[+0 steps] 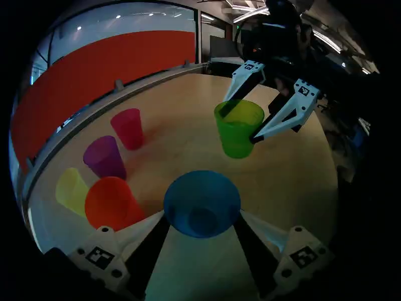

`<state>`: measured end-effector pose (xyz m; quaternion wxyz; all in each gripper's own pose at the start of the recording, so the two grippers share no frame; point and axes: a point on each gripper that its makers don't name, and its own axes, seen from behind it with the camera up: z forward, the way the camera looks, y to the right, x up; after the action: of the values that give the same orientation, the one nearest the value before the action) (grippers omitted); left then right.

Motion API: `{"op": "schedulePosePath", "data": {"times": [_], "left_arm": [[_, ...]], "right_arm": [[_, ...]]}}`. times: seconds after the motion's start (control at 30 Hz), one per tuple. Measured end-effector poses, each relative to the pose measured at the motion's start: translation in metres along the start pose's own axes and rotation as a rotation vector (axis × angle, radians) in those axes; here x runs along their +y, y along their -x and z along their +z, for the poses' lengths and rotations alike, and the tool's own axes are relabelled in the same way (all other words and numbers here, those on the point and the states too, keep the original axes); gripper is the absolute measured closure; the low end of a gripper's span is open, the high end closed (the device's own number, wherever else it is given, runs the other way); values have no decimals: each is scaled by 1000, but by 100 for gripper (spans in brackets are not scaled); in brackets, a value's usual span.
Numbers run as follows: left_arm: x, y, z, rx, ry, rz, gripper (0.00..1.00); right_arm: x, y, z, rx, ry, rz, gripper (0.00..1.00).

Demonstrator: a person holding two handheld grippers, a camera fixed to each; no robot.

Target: Pour water

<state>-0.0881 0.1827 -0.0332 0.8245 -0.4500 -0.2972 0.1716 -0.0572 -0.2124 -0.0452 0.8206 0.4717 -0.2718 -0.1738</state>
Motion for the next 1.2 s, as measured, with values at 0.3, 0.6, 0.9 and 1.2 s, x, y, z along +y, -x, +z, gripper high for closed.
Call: {"op": "schedulePosePath", "data": {"times": [0.3,0.6,0.9,1.2], "left_arm": [[-2,7,-1,-9,-5,-10,10],[-4,20,-2,-35,-15,-7,10],[-3,30,-10,-49,-21,-15,10],[-3,32,-18,-42,-29,-32,10]], "right_arm": [[-4,9,6,-12,0,0,10],[-10,20,14,-27,-3,-3,10],[-11,25,17,-33,-3,3,9],[-12,33,11,-35,4,16,9]]}}
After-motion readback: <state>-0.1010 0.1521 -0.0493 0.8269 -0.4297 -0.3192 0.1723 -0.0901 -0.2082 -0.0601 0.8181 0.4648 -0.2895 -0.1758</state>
